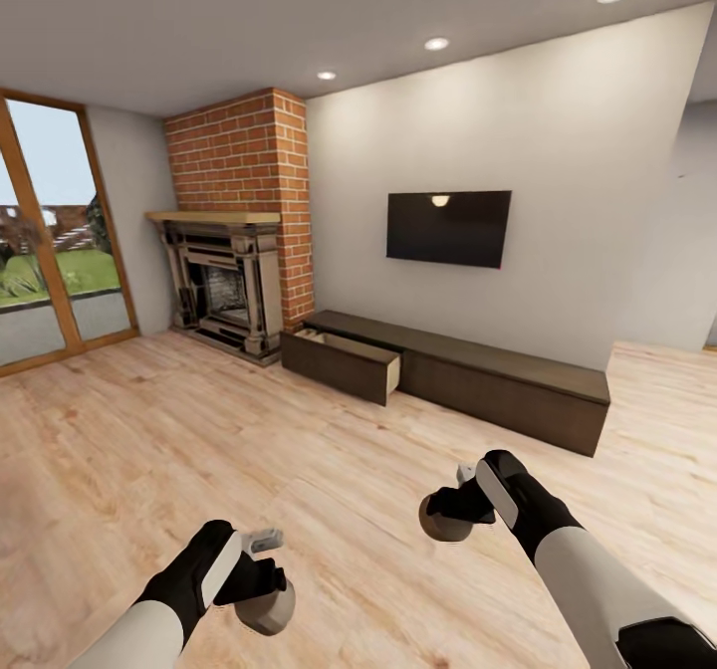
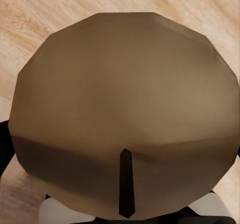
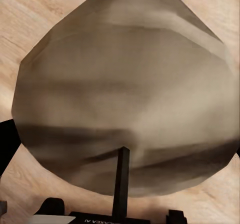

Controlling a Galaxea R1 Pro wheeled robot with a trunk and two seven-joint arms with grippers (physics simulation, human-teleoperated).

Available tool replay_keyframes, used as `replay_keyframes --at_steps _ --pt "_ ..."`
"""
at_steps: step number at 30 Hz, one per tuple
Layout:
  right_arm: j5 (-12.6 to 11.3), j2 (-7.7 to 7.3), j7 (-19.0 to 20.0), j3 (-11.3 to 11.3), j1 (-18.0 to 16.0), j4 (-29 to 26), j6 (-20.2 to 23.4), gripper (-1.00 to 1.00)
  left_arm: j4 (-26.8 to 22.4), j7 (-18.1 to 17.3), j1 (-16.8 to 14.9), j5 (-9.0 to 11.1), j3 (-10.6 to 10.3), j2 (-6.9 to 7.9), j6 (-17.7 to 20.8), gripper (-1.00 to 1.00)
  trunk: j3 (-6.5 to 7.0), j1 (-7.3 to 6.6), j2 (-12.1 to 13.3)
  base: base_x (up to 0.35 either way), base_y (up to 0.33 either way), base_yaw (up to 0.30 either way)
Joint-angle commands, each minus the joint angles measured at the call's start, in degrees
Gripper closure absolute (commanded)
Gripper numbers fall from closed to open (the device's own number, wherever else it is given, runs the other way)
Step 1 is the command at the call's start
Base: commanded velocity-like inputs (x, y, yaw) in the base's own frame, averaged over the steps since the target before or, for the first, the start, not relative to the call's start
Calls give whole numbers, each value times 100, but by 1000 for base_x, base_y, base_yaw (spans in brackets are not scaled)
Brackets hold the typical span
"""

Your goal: Place each of the two pumpkins and all three candles from the living room inside a cabinet in the living room (use any cabinet), then make sure every cabinet is closed, and position the cauldron so it is next to a table in the living room.

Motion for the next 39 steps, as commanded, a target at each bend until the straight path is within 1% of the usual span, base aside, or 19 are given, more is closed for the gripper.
replay_keyframes --at_steps 1,28,39 --pt "-85 -8 -53 36 -5 -9 14 100 -9 32 -3 51 -11 1 21 100 -7 4 -4 337 0 0" --pt "-83 -8 -53 36 -5 -11 14 100 36 33 -3 51 -11 1 10 100 -7 4 -4 337 1 0" --pt "-83 -8 -53 36 -5 -15 14 100 49 33 -3 51 -11 1 6 100 -7 4 -4 337 81 0"
